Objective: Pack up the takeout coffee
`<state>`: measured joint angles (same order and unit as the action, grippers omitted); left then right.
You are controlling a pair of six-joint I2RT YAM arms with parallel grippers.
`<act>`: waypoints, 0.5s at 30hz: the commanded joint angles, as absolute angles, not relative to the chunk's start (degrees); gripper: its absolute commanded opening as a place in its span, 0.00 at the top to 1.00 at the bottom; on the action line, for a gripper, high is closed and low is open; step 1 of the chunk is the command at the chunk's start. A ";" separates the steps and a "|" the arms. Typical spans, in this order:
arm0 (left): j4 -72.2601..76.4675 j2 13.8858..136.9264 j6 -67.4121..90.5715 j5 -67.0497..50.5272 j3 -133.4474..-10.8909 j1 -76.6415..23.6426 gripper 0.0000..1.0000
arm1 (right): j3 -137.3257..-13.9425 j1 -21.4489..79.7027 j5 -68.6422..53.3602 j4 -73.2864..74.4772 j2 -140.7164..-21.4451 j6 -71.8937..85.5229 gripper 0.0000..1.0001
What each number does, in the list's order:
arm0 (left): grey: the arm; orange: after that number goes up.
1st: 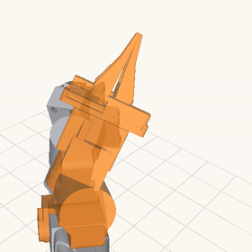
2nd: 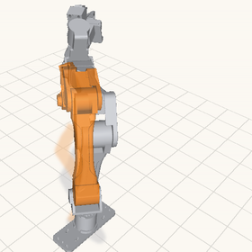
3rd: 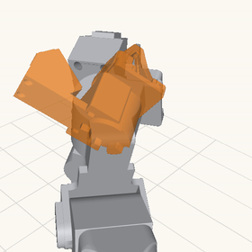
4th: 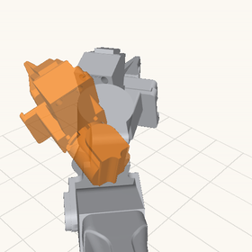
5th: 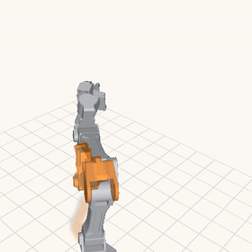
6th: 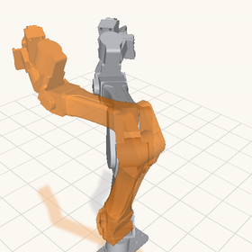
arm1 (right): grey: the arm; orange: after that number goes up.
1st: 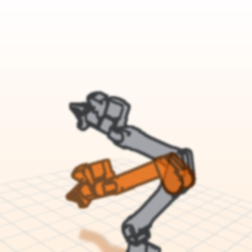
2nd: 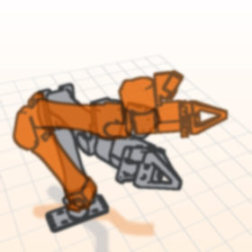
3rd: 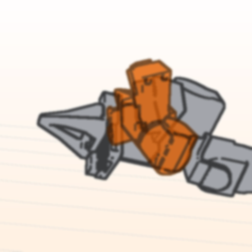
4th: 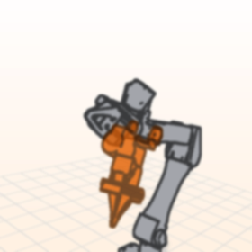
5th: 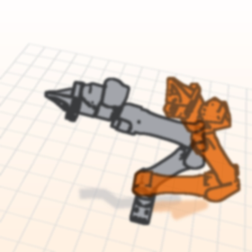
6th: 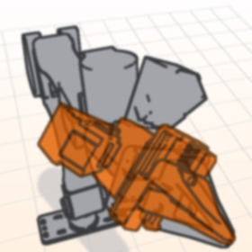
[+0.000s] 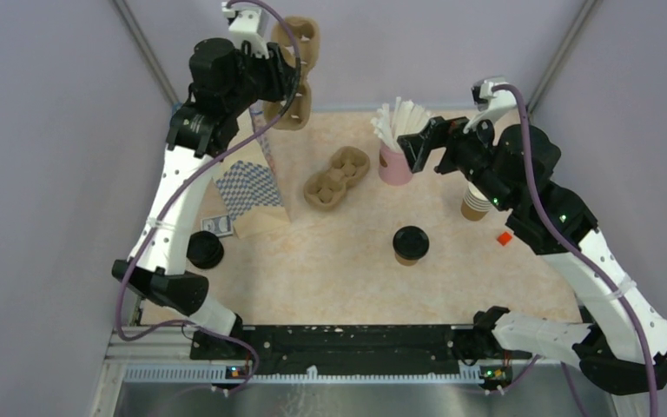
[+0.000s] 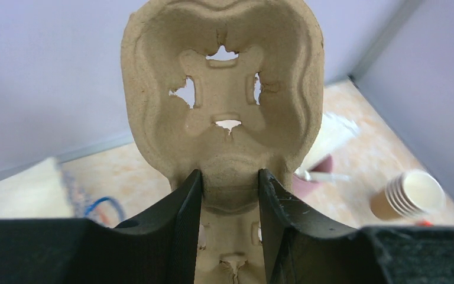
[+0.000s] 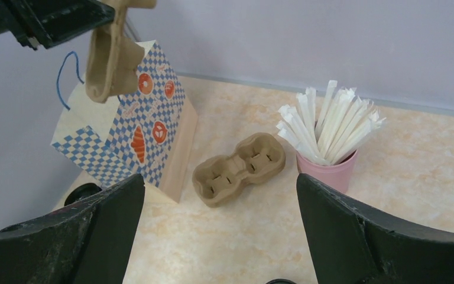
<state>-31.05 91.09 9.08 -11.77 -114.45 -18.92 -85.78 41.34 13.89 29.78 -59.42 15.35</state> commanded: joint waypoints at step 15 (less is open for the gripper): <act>-41.96 91.23 8.66 6.43 -124.44 -1.72 0.73 | -86.55 41.13 15.45 27.88 -57.96 12.65 0.02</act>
